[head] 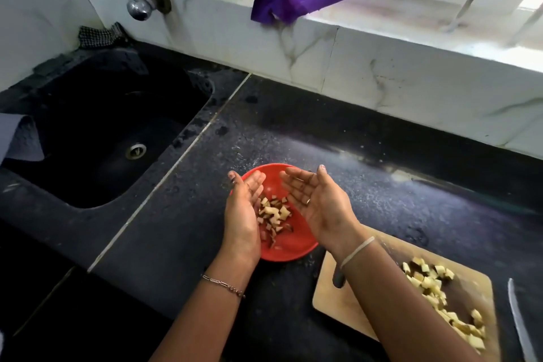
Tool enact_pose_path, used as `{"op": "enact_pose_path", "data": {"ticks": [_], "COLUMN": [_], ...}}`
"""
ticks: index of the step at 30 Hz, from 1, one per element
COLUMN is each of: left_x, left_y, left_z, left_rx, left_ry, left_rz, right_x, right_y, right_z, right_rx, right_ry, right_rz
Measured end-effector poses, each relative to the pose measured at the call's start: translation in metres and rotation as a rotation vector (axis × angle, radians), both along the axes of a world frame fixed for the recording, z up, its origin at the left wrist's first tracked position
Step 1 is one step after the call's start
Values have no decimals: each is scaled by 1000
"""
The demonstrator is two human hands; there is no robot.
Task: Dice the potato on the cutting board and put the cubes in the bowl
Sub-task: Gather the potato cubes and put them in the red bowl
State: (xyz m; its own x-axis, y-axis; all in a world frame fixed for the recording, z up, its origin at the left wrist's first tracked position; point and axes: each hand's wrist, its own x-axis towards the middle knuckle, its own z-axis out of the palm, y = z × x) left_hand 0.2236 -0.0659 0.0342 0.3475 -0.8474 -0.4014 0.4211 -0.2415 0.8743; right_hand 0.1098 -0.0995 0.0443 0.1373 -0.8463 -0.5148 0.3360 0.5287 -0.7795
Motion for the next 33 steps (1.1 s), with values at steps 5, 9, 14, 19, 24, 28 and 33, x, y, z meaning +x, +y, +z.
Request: {"op": "enact_pose_path", "data": {"ticks": [5, 9, 14, 19, 24, 28, 33], "left_x": [-21, -59, -114, -157, -181, -186, -186], "left_y": [-1, 5, 28, 52, 63, 68, 68], "left_z": [14, 21, 22, 16, 2, -15, -28], "left_rx": [-58, -103, -145, -121, -69, -95, -163], "left_ry": [-6, 4, 47, 24, 1, -151, -329], "left_rz": [-93, -152, -304, -467, -538, -573, -571], "right_x": [-18, -44, -96, -158, -206, -228, -230], "right_y": [12, 30, 64, 102, 136, 162, 180], "right_z": [16, 26, 28, 24, 1, -38, -66], "right_rx": [56, 30, 9, -36, -161, -440, -614], "right_ry": [-184, -221, -243, -166, 177, 774, 1217], "right_rz": [-94, -177, -269, -373, -477, -323, 33]}}
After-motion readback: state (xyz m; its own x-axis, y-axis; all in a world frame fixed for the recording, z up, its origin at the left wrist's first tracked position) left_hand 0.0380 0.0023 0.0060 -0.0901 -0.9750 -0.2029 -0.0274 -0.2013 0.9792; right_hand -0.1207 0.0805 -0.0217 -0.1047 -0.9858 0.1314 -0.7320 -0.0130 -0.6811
